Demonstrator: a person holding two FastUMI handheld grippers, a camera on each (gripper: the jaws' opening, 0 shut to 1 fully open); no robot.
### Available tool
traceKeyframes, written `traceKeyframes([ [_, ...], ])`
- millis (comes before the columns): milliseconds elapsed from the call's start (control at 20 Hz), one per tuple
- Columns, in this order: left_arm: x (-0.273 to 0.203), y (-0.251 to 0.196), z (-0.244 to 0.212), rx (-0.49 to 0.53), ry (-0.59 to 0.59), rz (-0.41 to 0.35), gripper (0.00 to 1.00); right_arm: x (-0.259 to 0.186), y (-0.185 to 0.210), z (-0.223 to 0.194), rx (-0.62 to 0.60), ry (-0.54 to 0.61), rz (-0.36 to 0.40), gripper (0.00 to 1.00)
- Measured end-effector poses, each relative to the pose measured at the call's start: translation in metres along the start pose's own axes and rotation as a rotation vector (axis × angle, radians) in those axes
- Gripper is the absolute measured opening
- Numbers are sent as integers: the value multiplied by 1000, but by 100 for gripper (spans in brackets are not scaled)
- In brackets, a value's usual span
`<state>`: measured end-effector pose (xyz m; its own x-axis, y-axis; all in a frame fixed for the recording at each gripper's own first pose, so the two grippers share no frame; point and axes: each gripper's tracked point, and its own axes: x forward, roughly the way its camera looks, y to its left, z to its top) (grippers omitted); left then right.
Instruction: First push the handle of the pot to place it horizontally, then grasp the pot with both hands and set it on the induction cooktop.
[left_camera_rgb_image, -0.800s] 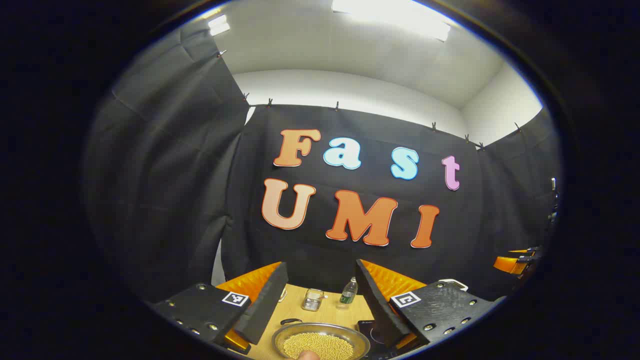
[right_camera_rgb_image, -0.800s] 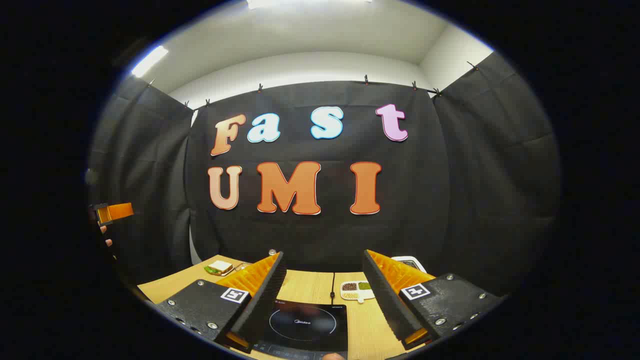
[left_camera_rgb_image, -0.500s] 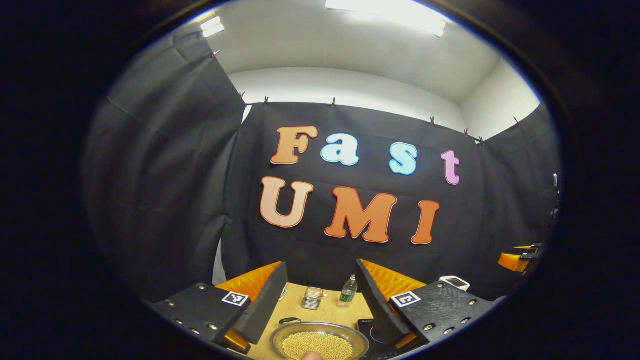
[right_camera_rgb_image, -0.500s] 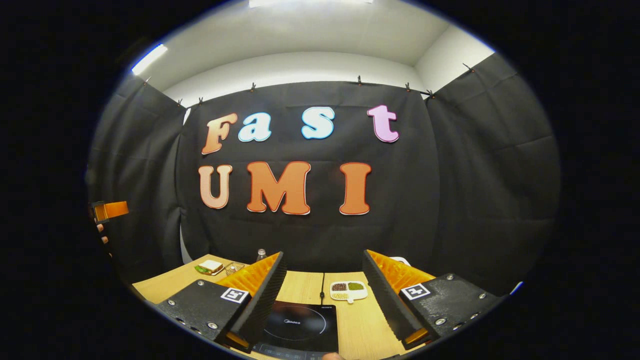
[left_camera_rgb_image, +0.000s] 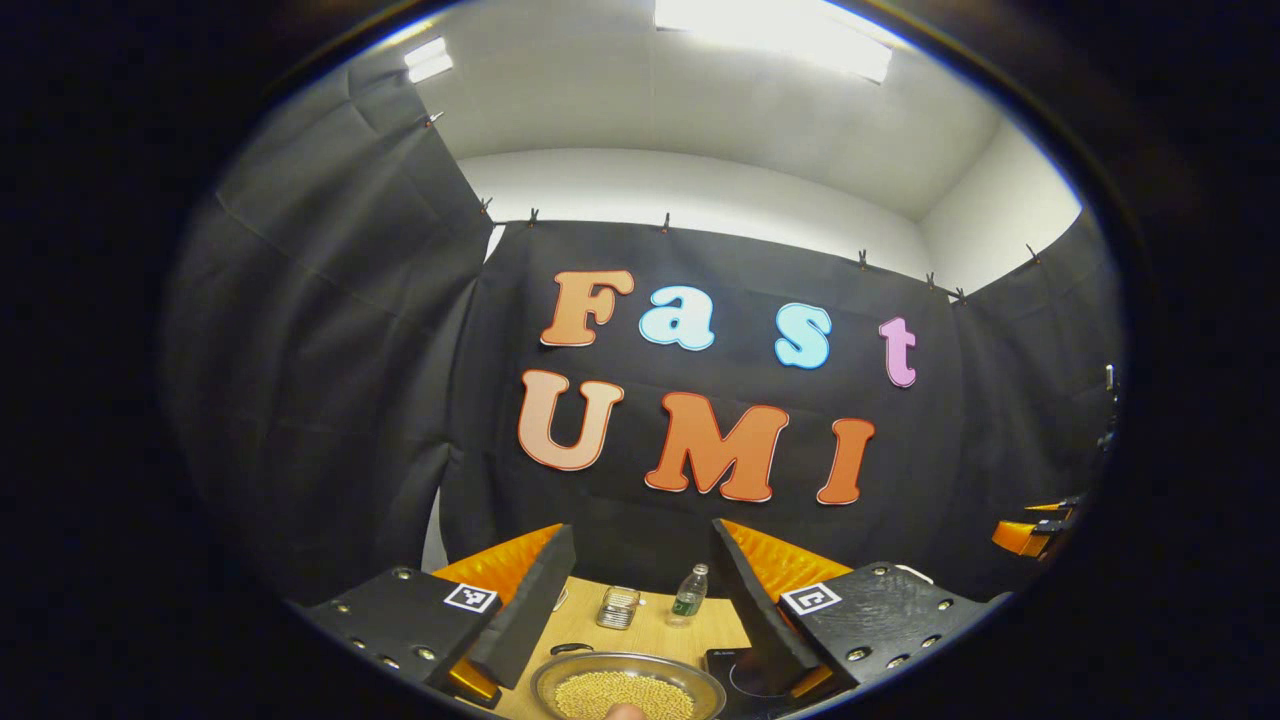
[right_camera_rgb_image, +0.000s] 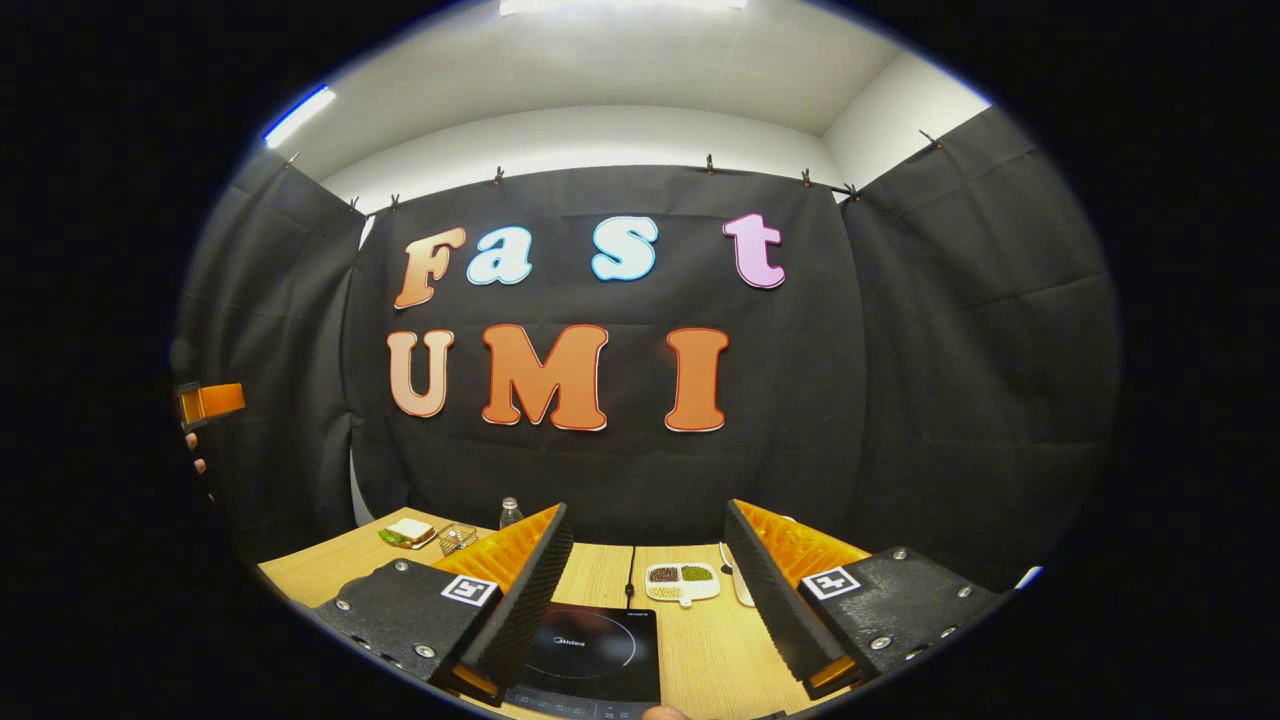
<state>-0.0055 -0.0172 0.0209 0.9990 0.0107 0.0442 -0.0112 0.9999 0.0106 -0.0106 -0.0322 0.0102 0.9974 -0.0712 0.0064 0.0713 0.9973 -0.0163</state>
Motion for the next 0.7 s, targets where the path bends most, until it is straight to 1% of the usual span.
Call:
traceKeyframes([
  [50,-1,-3,-2,0,3,-6,87,0,0,-1,4,2,2,100],
  [100,-1,-4,-3,-2,9,-12,87,0,0,-1,8,4,3,95],
  [150,-1,-5,-4,-2,13,-14,87,-1,0,-1,12,6,5,100],
  [200,-1,-5,-5,1,16,-14,87,0,1,-1,16,9,6,95],
  [350,0,-6,-6,0,22,-16,87,-1,0,-3,20,13,9,95],
  [400,-1,-6,-5,-2,22,-17,87,0,0,-3,19,15,9,100],
  [450,1,-6,-5,-1,21,-17,87,-1,0,-3,20,16,9,100],
  [500,0,-6,-4,0,19,-17,87,-1,-1,-4,21,17,10,95],
  [700,-1,-10,-4,2,22,-31,87,0,-4,-3,22,18,4,95],
])
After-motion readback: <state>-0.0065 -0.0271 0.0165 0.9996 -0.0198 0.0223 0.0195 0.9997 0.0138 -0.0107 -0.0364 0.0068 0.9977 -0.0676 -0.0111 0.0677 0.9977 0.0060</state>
